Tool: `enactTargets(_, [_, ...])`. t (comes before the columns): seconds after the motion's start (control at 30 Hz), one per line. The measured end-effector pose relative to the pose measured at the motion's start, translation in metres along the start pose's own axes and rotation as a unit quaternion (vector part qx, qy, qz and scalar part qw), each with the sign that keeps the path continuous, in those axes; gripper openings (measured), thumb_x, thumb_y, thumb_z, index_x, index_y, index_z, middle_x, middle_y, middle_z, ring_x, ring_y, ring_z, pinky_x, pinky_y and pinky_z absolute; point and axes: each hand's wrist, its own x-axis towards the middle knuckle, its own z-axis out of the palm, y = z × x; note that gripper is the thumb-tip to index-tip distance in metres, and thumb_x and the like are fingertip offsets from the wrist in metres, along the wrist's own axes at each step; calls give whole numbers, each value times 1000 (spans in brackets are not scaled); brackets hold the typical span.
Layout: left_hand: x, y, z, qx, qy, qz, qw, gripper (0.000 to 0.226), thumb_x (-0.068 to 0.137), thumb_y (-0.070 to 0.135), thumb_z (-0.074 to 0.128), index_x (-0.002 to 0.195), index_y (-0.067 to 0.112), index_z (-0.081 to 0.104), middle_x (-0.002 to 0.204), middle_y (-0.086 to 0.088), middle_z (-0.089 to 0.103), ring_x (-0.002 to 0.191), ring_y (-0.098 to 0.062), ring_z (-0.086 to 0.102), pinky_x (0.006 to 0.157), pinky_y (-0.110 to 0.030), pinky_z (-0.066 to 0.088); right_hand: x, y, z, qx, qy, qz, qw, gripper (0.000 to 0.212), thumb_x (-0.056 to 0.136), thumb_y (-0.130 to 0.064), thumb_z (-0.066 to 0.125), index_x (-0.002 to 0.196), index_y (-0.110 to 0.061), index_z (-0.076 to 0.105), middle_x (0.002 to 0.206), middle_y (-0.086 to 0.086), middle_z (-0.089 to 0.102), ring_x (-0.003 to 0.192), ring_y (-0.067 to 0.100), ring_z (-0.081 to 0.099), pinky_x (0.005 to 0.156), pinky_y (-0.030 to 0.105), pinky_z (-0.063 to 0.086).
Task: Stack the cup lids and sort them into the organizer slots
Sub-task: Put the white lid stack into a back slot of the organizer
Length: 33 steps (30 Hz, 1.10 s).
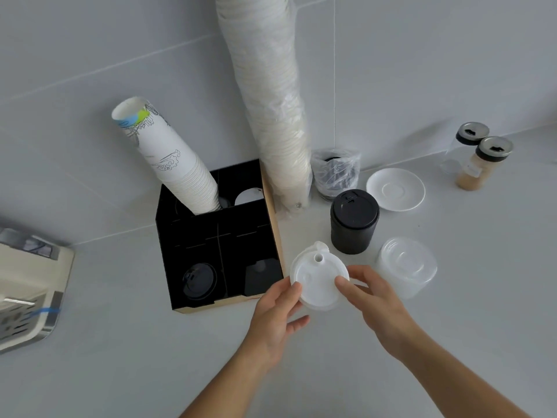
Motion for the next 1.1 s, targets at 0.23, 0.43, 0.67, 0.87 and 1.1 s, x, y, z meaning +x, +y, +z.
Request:
enactTargets(0.23, [-9, 31, -9, -16, 3, 115, 993, 53, 71, 55, 67, 119, 34, 66, 124, 3, 68, 121, -18, 60, 96, -45, 54, 1, -43, 17, 16, -35, -54, 998, 75, 56, -55, 77, 123, -31, 53, 113, -4, 70, 111, 15, 63, 81, 29, 49])
enactTargets(0.43, [-14, 56, -18, -56, 20, 162, 985, 48, 80, 52, 59, 124, 33, 62, 125, 9, 67, 121, -10, 60, 91, -35, 50, 14, -79, 36, 10, -39, -97, 994, 77, 53, -56, 79, 122, -31, 56, 110, 0, 74, 112, 18, 65, 103, 43, 47])
enactTargets(0.67, [-14, 80, -27, -117, 34, 159, 980, 63, 70, 51, 72, 129, 35, 57, 126, 4, 67, 119, -16, 61, 104, -42, 48, 31, -118, 70, 8, -56, -123, 991, 74, 56, -57, 77, 121, -28, 59, 106, 0, 75, 109, 17, 66, 105, 44, 46])
enactTargets(0.87, [4, 103, -31, -219, 66, 142, 963, 82, 66, 40, 77, 140, 24, 46, 126, -2, 64, 119, -29, 61, 103, -46, 48, 47, -141, 96, -21, -75, -125, 989, 57, 66, -59, 73, 116, -35, 65, 105, -6, 76, 111, 14, 65, 101, 39, 48])
enactTargets(1.1, [39, 142, -47, -217, 91, 139, 962, 38, 86, 25, 70, 123, 19, 61, 122, -2, 67, 117, -23, 60, 109, -41, 42, 77, -183, 108, -94, -104, -143, 980, 11, 96, -38, 57, 92, -38, 68, 96, -15, 69, 95, 6, 62, 85, 28, 49])
